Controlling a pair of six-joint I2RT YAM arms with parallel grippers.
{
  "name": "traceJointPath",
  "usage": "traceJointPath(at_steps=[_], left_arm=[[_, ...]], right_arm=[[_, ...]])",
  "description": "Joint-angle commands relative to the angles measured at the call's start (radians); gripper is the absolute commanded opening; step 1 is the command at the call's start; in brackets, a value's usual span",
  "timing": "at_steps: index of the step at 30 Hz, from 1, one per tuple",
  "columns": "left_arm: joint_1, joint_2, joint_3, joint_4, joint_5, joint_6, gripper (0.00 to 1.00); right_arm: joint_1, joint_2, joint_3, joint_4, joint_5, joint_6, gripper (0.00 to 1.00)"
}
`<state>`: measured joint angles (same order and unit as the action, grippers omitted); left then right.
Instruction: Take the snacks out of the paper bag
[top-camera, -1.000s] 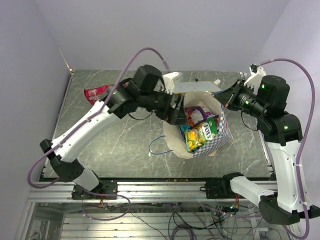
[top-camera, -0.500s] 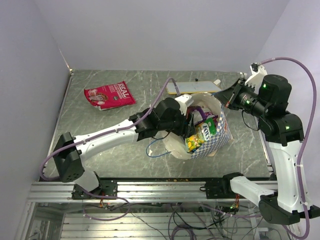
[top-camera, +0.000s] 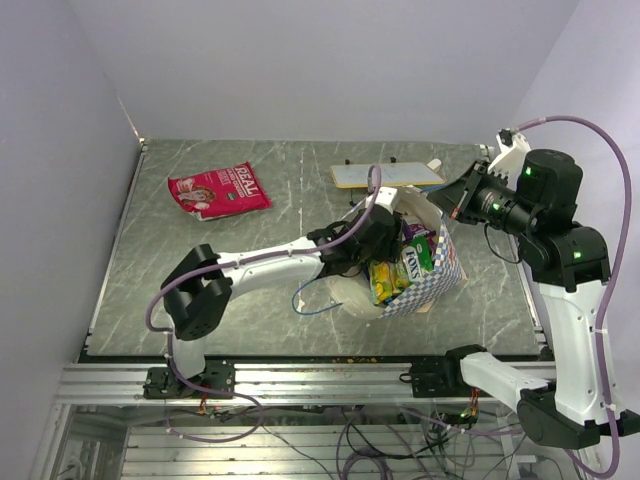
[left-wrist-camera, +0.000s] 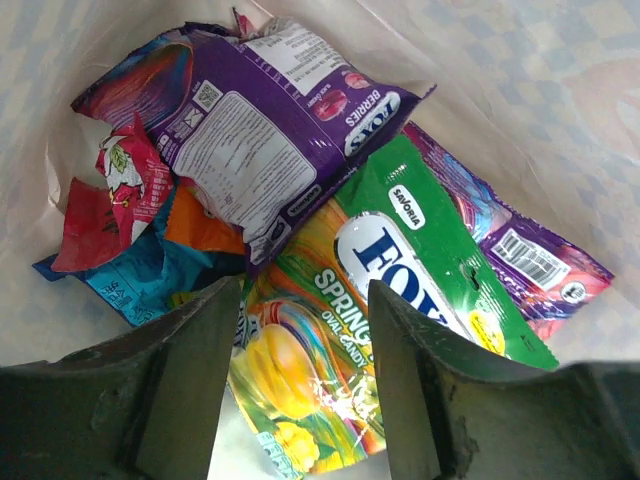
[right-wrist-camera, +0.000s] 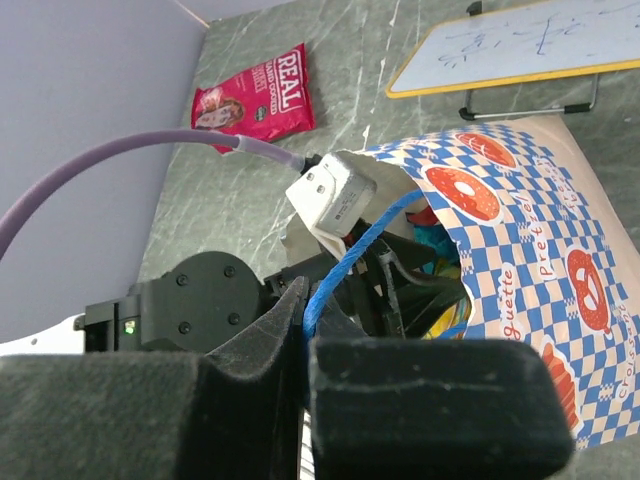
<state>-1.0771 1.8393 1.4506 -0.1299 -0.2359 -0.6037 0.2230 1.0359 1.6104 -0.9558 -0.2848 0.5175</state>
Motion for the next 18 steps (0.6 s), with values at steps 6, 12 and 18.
traceJointPath(at_steps=[6, 12, 18], left_arm=[[-0.041, 0.081, 0.032, 0.118, -0.289, -0.112, 0.56], [-0.042, 0.168, 0.045, 0.155, -0.309, -0.164, 0.66], [-0.043, 0.218, 0.015, 0.215, -0.298, -0.198, 0.73]], right_arm=[[0.002, -0.029, 0.061, -0.041, -0.044, -0.035, 0.0], [0.002, -0.035, 0.078, -0.089, -0.032, -0.063, 0.0], [0.002, -0.023, 0.12, -0.122, -0.028, -0.096, 0.0]])
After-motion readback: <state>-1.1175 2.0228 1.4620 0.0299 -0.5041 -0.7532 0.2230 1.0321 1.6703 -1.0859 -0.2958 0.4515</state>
